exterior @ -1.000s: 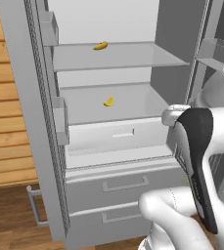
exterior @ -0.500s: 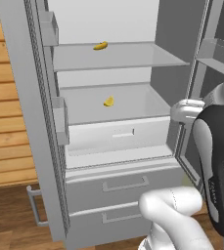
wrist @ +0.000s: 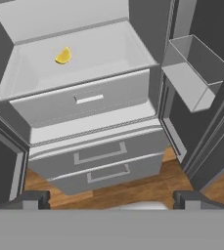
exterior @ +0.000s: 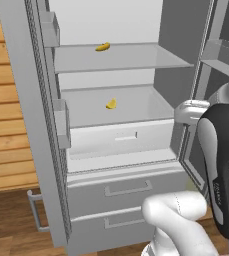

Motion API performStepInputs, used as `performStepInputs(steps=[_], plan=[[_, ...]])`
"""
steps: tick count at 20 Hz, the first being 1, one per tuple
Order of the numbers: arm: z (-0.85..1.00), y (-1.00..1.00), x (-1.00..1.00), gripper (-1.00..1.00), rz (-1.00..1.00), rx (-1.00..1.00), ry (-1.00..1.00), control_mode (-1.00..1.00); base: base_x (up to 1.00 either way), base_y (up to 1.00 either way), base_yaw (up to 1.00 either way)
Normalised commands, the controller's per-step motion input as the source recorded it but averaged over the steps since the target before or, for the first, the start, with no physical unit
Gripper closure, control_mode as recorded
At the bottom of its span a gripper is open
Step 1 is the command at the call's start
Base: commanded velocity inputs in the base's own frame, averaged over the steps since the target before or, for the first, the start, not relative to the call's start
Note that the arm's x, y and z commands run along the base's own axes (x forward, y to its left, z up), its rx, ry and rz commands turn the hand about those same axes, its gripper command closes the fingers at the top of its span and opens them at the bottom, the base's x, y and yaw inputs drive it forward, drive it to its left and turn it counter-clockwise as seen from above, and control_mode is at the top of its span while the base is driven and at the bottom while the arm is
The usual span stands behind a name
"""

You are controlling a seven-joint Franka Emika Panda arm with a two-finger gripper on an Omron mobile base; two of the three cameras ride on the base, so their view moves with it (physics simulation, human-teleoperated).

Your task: Grab a lemon wedge from the fridge and one ice cube from the ice bowl, and put them in the glass of lemonade.

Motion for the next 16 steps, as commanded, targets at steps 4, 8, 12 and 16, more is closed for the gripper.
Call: performStepInputs(steps=[4, 8, 12, 16], plan=[[0.0, 0.0, 0.0, -1.0, 0.0, 0.0, 0.0, -1.0, 0.0, 0.0, 0.0], [0.0, 0.0, 0.0, -1.0, 0.0, 0.0, 0.0, -1.0, 0.0, 0.0, 0.0], [0.0, 0.0, 0.0, -1.0, 0.0, 0.0, 0.0, 1.0, 0.57, 0.03, 0.0], [0.0, 0.0, 0.0, -1.0, 0.0, 0.0, 0.0, 1.0, 0.98, 0.06, 0.0]])
